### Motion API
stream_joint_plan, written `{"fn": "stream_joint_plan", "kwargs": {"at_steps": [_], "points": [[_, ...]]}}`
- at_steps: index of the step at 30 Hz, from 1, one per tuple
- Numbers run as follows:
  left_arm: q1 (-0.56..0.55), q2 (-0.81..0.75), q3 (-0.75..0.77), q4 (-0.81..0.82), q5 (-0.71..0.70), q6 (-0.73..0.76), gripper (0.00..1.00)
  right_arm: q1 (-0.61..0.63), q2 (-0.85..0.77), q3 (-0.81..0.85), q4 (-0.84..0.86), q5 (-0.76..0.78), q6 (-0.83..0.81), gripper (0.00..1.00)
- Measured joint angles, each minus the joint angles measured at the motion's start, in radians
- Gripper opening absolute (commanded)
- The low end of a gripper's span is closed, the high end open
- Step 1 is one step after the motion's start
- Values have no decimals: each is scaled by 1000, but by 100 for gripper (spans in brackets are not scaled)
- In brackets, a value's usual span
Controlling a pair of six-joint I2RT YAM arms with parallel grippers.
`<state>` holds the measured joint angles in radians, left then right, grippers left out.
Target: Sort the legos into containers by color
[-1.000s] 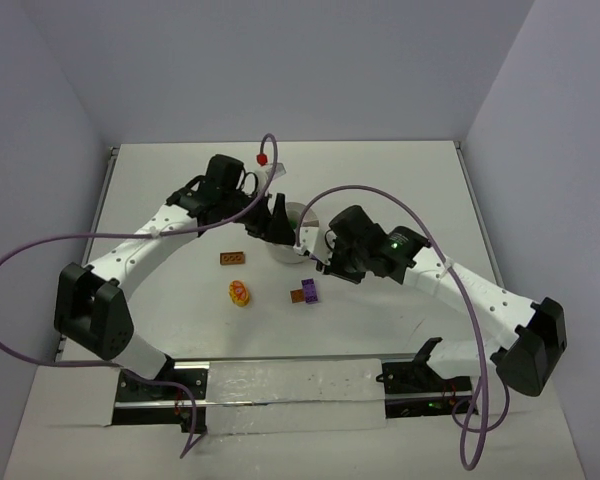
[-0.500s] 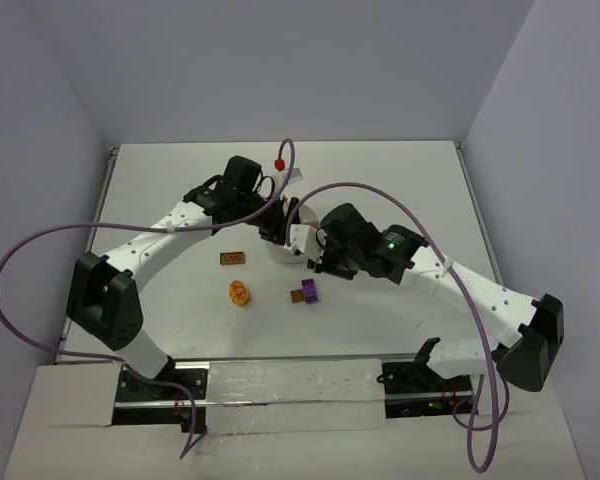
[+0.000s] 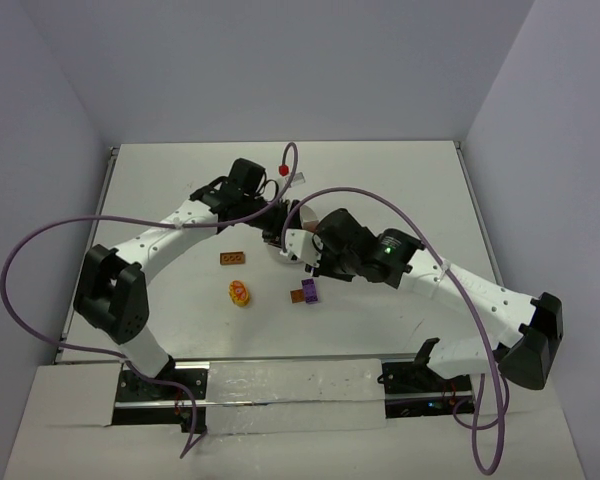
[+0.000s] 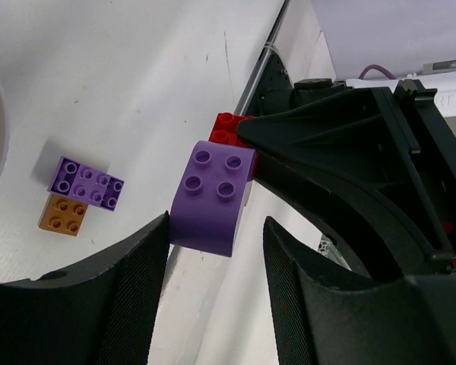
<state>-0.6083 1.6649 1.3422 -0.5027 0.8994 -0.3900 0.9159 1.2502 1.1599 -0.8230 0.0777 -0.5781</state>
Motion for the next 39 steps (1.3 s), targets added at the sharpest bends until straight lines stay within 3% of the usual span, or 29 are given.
{"fn": "stream_joint_plan", "kwargs": {"at_steps": [6, 11, 15, 17, 18, 26, 33, 39], "points": [[0, 8, 0, 0, 16, -17, 58, 22, 3, 2, 2, 19, -1, 0], [0, 21, 0, 4, 23, -23, 47, 32, 10, 7, 7, 21, -2, 0], [0, 24, 0, 10, 35, -25, 28, 36, 12, 11, 3, 27, -3, 0], [0, 24, 0, 13, 39, -25, 7, 36, 14, 14, -1, 29, -4, 0], [1, 24, 0, 13, 39, -24, 1, 38, 16, 15, -1, 31, -4, 0], [36, 26, 47, -22, 36, -9, 0, 60, 15, 11, 31, 53, -8, 0], [204, 15, 91, 65, 23, -69, 0, 86, 15, -31, 36, 37, -21, 0], [260, -24, 97, 98, 14, -89, 0, 85, 6, -80, 60, 53, -44, 0]]}}
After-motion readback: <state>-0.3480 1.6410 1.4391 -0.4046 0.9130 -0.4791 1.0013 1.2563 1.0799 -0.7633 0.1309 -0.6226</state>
